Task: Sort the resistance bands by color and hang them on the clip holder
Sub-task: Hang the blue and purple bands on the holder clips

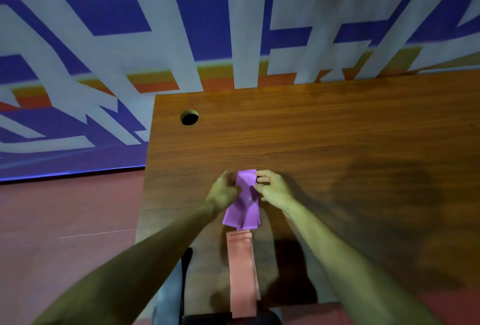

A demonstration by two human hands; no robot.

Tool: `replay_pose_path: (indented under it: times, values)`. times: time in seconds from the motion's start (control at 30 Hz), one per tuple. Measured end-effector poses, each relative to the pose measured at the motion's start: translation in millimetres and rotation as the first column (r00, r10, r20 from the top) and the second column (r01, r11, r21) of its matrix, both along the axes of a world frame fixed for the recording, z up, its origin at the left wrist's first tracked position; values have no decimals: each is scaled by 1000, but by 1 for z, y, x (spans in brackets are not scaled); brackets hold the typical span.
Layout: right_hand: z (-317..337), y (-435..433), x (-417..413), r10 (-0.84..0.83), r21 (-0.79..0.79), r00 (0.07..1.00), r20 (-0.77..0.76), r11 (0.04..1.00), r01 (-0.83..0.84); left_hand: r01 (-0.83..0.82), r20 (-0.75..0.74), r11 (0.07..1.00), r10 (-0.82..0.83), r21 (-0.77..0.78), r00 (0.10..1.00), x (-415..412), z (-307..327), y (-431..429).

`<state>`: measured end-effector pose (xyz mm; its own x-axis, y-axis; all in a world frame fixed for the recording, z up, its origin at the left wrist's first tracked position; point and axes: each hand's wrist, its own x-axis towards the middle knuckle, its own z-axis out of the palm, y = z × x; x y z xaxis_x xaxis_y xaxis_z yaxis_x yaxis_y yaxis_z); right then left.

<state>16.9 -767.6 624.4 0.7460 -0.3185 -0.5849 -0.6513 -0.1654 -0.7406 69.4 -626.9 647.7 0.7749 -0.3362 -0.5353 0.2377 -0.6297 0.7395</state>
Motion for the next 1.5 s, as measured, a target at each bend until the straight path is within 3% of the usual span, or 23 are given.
replay_pose_path:
  times: [0.2,0.47,0.63,0.87,1.0,1.13,1.27,1.5]
  values:
    - [6,4,-8,-169,66,980,105,984,163,-93,28,995,93,-23,995,-2,7,-6]
    - [58,-9,-20,-156,135,973,168,982,134,-56,148,993,72,-105,986,2,50,-9]
    - [107,-17,-22,-97,141,964,247,988,63,7,266,994,23,-110,964,6,96,-12]
    - [180,-33,-23,109,-18,929,353,994,-110,179,401,978,-124,-103,908,16,177,-26]
    - [223,-52,-24,232,-169,877,421,970,-175,391,467,916,-310,-86,828,20,231,-38]
    - [264,-74,-13,247,-302,808,536,949,-90,516,572,855,-400,-49,716,27,294,-50]
    - [308,-86,3,191,-223,705,683,974,-48,537,601,838,-380,-98,703,35,353,-59]
    - [395,-99,8,335,-240,598,728,942,-236,576,640,804,-366,-149,675,40,434,-71]
